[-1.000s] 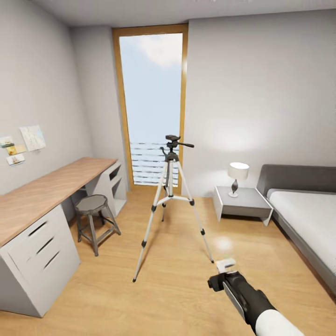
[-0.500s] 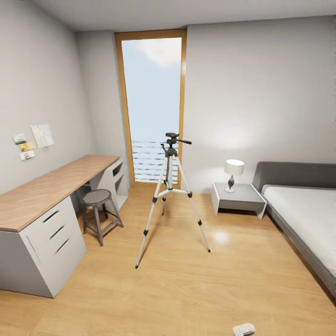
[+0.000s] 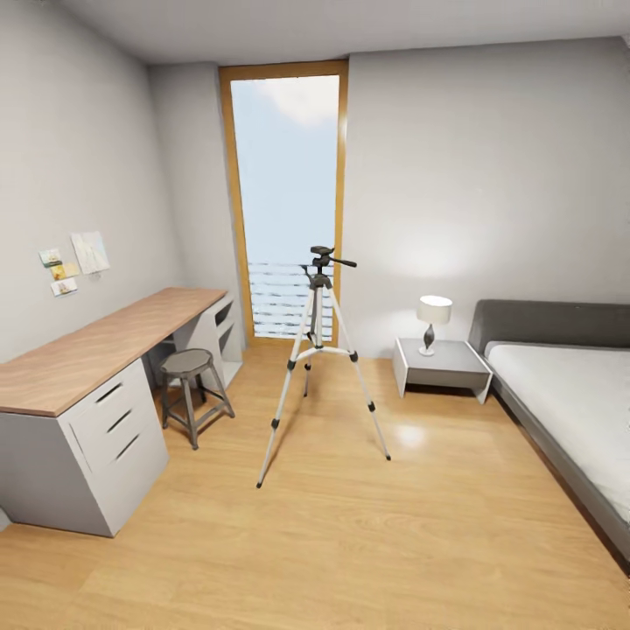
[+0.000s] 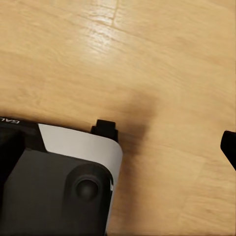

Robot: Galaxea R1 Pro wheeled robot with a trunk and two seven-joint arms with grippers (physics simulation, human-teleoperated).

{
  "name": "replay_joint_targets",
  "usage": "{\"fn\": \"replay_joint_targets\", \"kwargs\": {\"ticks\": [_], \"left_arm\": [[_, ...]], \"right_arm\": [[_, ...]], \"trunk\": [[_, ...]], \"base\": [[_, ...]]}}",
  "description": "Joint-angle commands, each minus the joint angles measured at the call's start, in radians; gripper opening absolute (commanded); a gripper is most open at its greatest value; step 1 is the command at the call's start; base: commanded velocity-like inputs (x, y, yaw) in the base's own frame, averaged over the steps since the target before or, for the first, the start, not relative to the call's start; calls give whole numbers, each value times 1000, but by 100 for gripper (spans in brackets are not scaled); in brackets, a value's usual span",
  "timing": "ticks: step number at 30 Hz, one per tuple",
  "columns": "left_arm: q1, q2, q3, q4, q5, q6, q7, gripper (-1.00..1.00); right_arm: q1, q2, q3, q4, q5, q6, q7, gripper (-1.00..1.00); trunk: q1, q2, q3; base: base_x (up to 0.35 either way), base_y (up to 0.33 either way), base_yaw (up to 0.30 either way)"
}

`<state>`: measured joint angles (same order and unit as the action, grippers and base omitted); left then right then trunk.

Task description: Attach the digital camera to the camera tripod in the bedroom.

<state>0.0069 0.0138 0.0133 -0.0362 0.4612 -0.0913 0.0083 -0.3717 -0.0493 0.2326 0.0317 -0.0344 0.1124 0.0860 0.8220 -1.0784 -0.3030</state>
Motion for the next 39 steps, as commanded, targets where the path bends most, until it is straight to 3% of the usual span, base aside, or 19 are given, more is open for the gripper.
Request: {"fn": "replay_joint_targets", "kwargs": {"ticks": [1,11,17,23,29,39], "left_arm": [[1,0,1,-2,2,-1,1,100],[1,0,5,-2,10,-1,1,100],[1,0,5,-2,11,-1,1,100],[1,0,3,-2,11,-1,1,100],[1,0,4,-2,11,-1,1,100],[1,0,5,-2,11,-1,1,100]], "right_arm": [[-1,0,7,1,-4,2,4,100],[5,-2,7,2,-5,-6,1,100],[23,-10,7,2,-4,-83,1,100],[38,-13,7,2,-4,-110,2,100],[42,-13,7,3,-11,-97,-8,100],[48,-11,7,3,-7,-92,-13,100]], "trunk": [[0,-1,-1],[0,-1,-1],[0,-1,-1],[0,-1,-1],[0,-1,-1],[0,-1,-1]], "base": [[-52,0,0],[-10,0,0],[0,0,0],[0,0,0],[0,0,1],[0,0,249]]}}
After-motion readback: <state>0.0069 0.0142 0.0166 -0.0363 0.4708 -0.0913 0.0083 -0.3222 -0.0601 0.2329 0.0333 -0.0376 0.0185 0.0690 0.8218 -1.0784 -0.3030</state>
